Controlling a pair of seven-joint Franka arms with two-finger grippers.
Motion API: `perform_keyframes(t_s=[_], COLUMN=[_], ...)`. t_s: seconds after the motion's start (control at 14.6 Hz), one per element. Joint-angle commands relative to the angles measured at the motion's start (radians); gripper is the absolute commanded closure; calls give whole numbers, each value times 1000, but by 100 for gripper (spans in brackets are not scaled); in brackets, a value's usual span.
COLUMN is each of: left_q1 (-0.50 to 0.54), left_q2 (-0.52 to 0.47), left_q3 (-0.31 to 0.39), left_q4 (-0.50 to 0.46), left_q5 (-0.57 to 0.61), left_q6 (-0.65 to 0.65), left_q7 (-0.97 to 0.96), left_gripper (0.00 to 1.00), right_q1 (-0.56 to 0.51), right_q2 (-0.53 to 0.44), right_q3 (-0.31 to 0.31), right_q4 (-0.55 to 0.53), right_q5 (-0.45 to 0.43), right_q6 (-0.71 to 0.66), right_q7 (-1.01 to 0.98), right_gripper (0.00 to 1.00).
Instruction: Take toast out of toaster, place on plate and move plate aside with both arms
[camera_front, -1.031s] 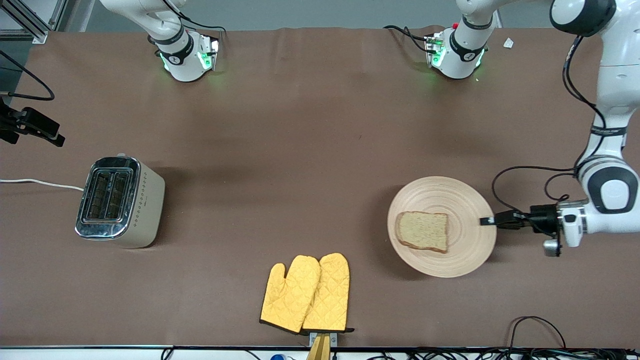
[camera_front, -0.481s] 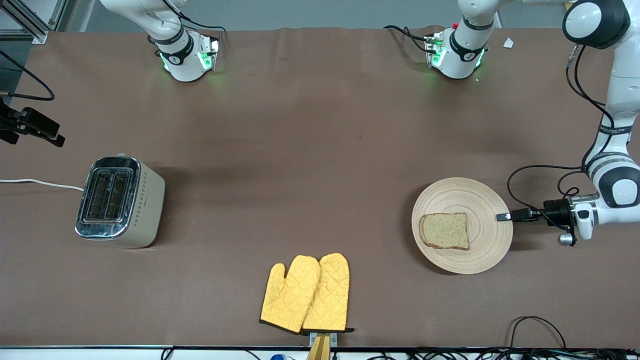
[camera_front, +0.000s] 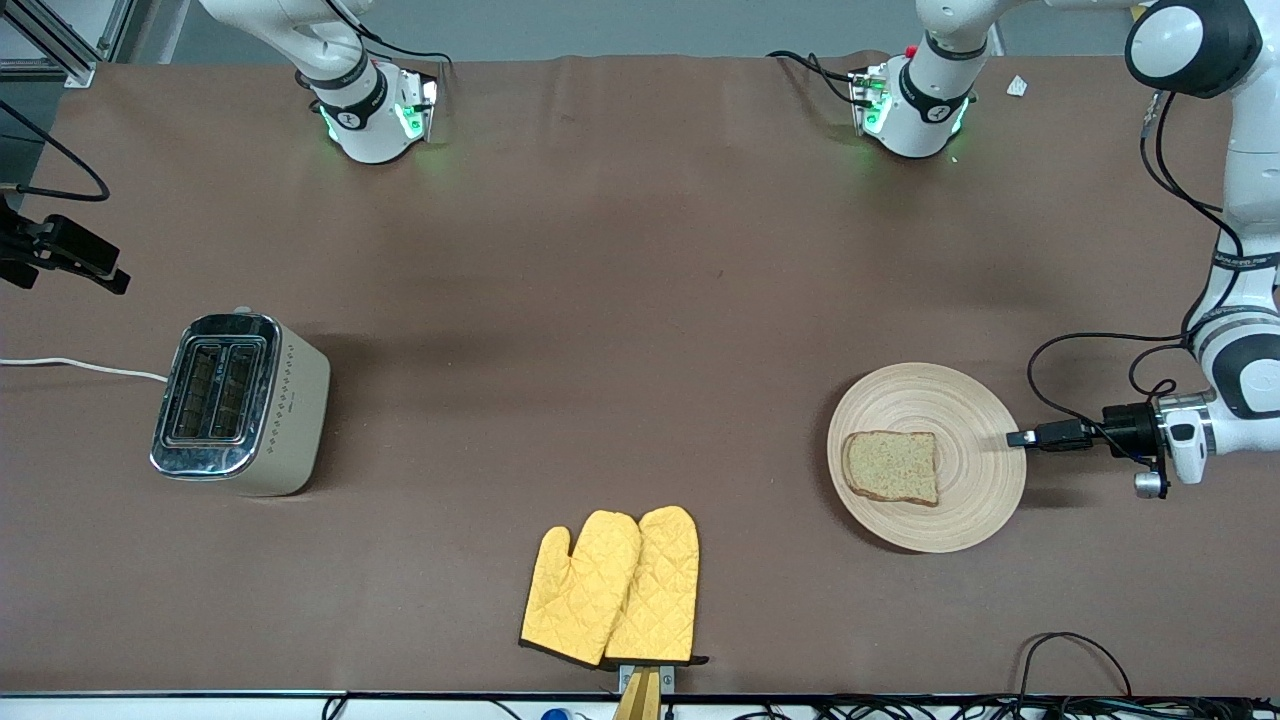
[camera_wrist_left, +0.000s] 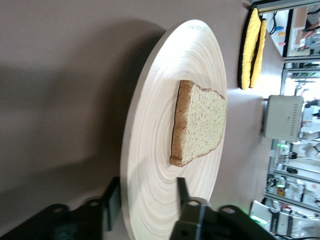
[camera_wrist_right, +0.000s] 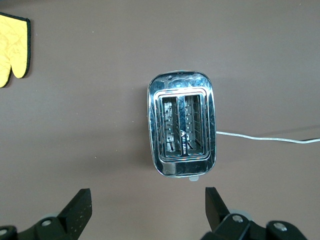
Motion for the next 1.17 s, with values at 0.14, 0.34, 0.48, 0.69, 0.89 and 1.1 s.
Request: perform_keyframes(t_s=[0.14,0.34,0.48,0.69,0.89,1.1], left_q1=[10,9,-3,-65,-153,-239], left_q2=[-28,-77,-140,-249,-327,-382], left_q3=[1,-4,-10,-10,-10,-12], left_q4=[71,108,113,111,110,110], left_q5=[153,256,323,424,529,619], left_q6=[-18,-20,-20,-26,-37,-96], left_q7=[3,-2,-37,-182,-392,-607], left_gripper=[0,0,0,0,0,0], right_q1=[6,6,6,6,8,8], right_q2=[-16,-16,-17,-19,-22,-25], right_q3=[1,1,1,1,3,3], right_q4=[-14,-14,-14,-14,-14,-11], right_q5=[-19,-19,-19,-19,-18,-14], right_q6=[10,16,13,11,8,3], right_q7=[2,2,2,2,2,2], right_gripper=[0,0,0,0,0,0])
